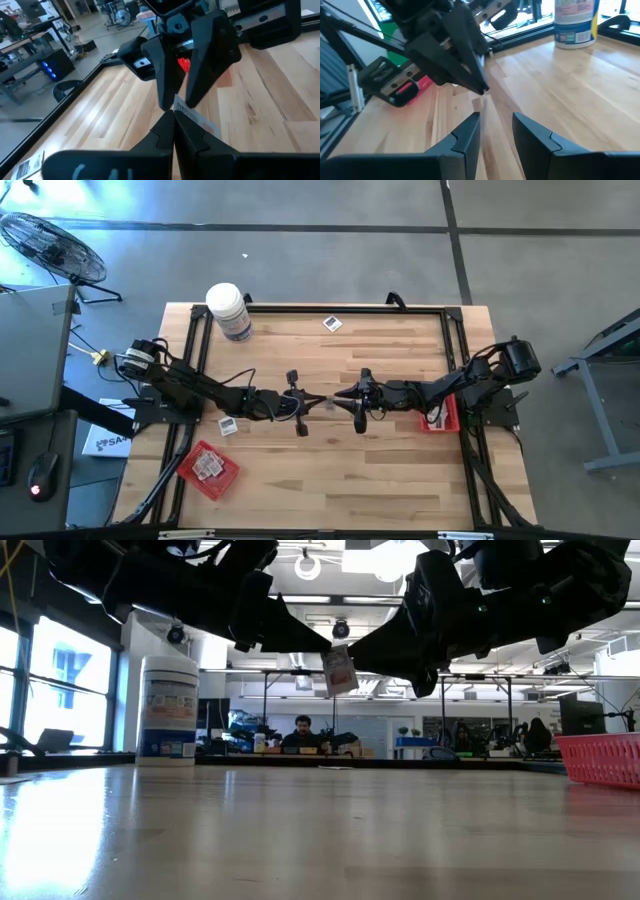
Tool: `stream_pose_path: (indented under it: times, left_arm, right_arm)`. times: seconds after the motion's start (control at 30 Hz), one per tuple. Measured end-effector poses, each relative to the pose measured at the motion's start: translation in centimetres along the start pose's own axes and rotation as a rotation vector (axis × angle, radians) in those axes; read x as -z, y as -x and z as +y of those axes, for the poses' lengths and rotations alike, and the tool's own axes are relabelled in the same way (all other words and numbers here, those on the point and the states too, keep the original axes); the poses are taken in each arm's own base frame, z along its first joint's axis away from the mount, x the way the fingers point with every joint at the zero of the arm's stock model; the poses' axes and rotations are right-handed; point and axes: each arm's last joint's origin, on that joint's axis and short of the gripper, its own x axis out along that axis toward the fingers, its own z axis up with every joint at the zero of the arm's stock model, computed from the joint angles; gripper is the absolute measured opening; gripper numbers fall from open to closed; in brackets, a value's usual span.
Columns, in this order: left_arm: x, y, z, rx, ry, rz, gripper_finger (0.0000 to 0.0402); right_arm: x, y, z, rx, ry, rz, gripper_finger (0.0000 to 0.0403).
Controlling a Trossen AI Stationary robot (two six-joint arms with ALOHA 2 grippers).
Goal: Pick & Place First Aid Supplies
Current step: Put the ointment pack into the left red bin
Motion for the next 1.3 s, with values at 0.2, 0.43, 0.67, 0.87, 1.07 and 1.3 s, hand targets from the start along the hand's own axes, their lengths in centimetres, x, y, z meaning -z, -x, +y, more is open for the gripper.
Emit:
stream_pose_path:
  times: [0.2, 0.43, 0.67, 0.87, 1.07, 1.3]
  left_arm:
    - [0.3, -1.4, 0.1, 0.019, 0.001, 0.012, 0.0]
    - [-0.8, -2.4, -0.4, 0.028, -0.043, -0.009, 0.0]
    - [-0.3, -2.5, -0.5, 0.038, -0.061, 0.046, 0.0]
    - [-0.2, -2.5, -0.5, 0.037, -0.036, 0.055, 0.0]
    - [-0.3, -2.5, -0.5, 0.042, -0.032, 0.048, 0.0]
    - [-0.9, -2.0, -0.3, 0.053, 0.076, 0.053, 0.0023]
  right_arm:
    - [0.0, 0.0, 0.1, -0.022, -0.017, 0.002, 0.0108]
    - [0.3, 0.0, 0.0, -0.005, -0.026, 0.034, 0.0108]
    - [0.4, 0.0, -0.1, -0.006, -0.06, 0.042, 0.0075]
    - [0.3, 0.0, 0.0, -0.026, -0.054, 0.04, 0.0011]
    - [0.4, 0.0, 0.0, -0.018, -0.044, 0.053, 0.0006]
    - [0.5, 0.0, -0.1, -0.013, -0.038, 0.062, 0.0002]
